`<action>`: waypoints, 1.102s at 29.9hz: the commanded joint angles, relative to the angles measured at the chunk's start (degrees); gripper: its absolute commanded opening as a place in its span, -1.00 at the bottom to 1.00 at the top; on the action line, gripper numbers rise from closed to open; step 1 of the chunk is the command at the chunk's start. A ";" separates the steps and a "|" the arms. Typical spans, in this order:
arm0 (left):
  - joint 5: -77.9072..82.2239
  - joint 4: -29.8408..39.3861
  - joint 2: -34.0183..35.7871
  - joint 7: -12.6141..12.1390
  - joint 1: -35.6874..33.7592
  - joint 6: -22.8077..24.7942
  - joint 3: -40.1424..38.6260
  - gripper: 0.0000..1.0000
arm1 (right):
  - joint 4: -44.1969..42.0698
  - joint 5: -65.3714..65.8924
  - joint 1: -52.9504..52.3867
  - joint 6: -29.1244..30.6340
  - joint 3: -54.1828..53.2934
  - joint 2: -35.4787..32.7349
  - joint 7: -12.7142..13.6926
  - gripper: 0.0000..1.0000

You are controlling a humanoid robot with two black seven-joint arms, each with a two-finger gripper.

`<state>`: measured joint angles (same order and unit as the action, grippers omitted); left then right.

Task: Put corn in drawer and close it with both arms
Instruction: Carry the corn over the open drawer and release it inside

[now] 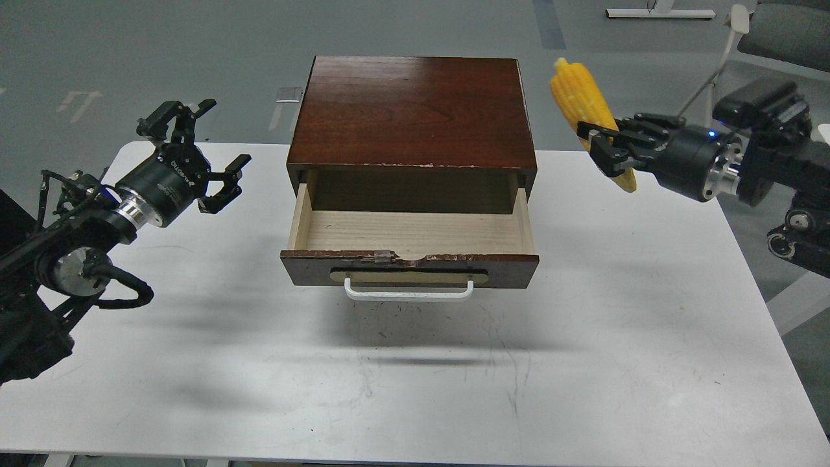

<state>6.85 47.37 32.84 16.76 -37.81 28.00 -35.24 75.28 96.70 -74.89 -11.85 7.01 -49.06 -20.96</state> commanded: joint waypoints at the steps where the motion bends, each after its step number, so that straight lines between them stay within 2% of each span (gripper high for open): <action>1: 0.00 0.00 -0.14 0.03 0.02 0.00 -0.09 0.96 | -0.22 11.28 -3.58 -0.19 -0.06 1.41 -5.05 -1.00; 4: 0.00 0.00 -0.14 0.03 0.02 0.00 -0.18 0.96 | -0.57 18.59 -5.70 -0.62 0.02 6.06 -7.04 -1.00; 12: 0.00 0.00 -0.05 0.03 -0.07 0.00 -0.27 0.96 | -4.43 23.35 -8.07 -2.30 0.29 15.82 -7.04 -1.00; 24: 0.00 0.00 0.65 0.03 -0.07 0.00 -0.62 0.96 | -8.83 24.33 -6.41 -2.38 4.16 23.74 -7.04 -1.00; 25: 0.00 0.00 0.74 0.12 -0.07 0.00 -0.71 0.96 | -8.92 24.15 -5.88 -2.38 3.98 23.92 -7.04 -0.88; 26: 0.00 0.00 0.74 0.12 -0.07 0.00 -0.71 0.96 | -8.92 24.15 -5.88 -2.38 3.98 23.92 -7.04 -0.88; 28: 0.00 0.00 1.00 0.12 -0.07 0.00 -0.71 0.96 | -9.10 23.80 -5.00 -2.38 3.80 24.62 -7.04 -0.61; 30: 0.00 0.00 1.35 0.12 -0.07 0.00 -0.71 0.96 | -9.18 23.54 -3.86 -2.65 3.28 25.41 -7.04 -0.07; 31: 0.00 0.00 1.35 0.12 -0.07 0.00 -0.71 0.96 | -9.10 23.54 -3.51 -2.65 3.28 25.50 -7.04 0.08; 32: 0.00 0.00 1.44 0.12 0.02 0.00 -0.71 0.96 | -9.10 23.54 -3.07 -2.82 3.19 25.50 -7.04 0.54; 33: 0.00 0.00 1.53 0.03 0.02 0.00 -0.71 0.96 | -9.01 23.54 -2.98 -2.91 3.19 25.50 -7.04 0.73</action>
<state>6.86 47.38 34.12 16.88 -37.90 28.00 -35.96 66.13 120.30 -78.70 -14.48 10.40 -23.77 -28.01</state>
